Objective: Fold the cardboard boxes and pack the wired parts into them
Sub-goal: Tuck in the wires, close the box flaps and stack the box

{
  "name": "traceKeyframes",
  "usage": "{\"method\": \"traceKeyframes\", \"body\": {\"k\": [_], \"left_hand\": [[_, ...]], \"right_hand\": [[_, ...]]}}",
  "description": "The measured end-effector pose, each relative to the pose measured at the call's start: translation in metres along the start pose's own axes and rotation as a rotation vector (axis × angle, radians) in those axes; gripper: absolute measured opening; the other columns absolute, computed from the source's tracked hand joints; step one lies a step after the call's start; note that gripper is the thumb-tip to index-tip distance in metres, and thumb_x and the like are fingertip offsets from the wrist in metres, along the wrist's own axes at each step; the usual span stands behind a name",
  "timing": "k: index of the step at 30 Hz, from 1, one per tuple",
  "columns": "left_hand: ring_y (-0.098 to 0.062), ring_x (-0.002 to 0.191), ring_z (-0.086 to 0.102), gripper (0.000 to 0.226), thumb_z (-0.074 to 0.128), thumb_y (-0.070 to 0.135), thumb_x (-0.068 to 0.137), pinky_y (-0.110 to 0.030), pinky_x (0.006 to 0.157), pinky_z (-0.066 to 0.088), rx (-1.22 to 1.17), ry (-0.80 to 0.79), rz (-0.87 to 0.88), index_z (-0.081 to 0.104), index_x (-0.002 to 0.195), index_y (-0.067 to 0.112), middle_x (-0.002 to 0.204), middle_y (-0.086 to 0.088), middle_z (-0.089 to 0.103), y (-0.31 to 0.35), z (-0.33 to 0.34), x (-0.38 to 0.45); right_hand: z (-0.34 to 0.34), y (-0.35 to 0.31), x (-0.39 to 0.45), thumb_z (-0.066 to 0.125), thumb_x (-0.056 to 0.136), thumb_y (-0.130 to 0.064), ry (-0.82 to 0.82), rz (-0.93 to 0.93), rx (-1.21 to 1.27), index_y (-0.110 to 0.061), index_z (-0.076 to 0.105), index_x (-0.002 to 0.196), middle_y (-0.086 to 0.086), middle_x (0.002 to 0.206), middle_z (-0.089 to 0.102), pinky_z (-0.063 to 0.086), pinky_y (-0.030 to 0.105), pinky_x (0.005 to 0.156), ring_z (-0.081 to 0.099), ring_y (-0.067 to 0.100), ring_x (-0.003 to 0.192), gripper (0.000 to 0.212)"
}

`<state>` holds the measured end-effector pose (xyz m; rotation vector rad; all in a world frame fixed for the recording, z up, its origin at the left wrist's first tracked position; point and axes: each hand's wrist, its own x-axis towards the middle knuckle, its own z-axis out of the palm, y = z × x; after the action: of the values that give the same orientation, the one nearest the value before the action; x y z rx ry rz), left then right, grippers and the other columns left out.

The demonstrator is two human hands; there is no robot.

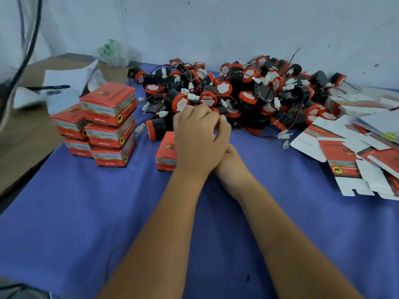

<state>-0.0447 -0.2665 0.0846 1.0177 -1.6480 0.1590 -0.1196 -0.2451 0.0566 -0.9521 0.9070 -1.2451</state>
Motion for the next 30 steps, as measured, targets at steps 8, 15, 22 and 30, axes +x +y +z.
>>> {"method": "traceKeyframes", "body": {"k": [8, 15, 22, 30], "left_hand": [[-0.017, 0.076, 0.053, 0.032, 0.049, 0.019, 0.095, -0.034, 0.072, 0.043, -0.357, -0.096, -0.285, 0.061, 0.07, 0.004, 0.073, -0.002, 0.057, -0.017, 0.008, -0.008], [-0.027, 0.066, 0.054, 0.025, 0.052, 0.014, 0.094, -0.047, 0.066, 0.049, -0.474, -0.134, -0.625, 0.066, 0.075, 0.006, 0.071, -0.01, 0.062, -0.048, -0.001, -0.01], [-0.018, 0.056, 0.029, 0.033, 0.046, 0.02, 0.098, -0.039, 0.055, 0.023, -0.296, -0.262, -0.612, 0.046, 0.07, 0.002, 0.065, -0.018, 0.046, -0.025, 0.017, -0.017], [-0.022, 0.06, 0.031, 0.026, 0.048, 0.017, 0.092, -0.038, 0.055, 0.024, -0.146, -0.733, -0.538, 0.052, 0.068, 0.009, 0.068, -0.016, 0.048, -0.003, 0.039, -0.019]], "right_hand": [[0.027, -0.008, -0.007, 0.047, 0.093, -0.034, -0.101, 0.186, 0.386, -0.025, 0.033, 0.15, -0.009, 0.135, 0.052, 0.026, 0.043, 0.117, 0.039, 0.015, 0.138, 0.06], [-0.007, -0.021, -0.012, 0.046, 0.102, -0.033, 0.174, -0.057, -0.337, -0.017, 0.064, 0.12, 0.002, 0.12, 0.066, 0.05, 0.036, 0.1, 0.063, 0.017, 0.11, 0.03], [-0.094, -0.044, -0.026, 0.054, 0.091, -0.027, 1.129, -0.172, -1.459, -0.017, 0.057, 0.128, 0.013, 0.15, 0.036, 0.003, 0.058, 0.115, 0.019, 0.035, 0.145, 0.039], [-0.091, -0.039, -0.028, 0.05, 0.091, -0.022, 0.931, 0.232, -1.556, -0.015, 0.046, 0.135, 0.014, 0.141, 0.044, 0.015, 0.067, 0.108, 0.031, 0.038, 0.135, 0.045]]}}
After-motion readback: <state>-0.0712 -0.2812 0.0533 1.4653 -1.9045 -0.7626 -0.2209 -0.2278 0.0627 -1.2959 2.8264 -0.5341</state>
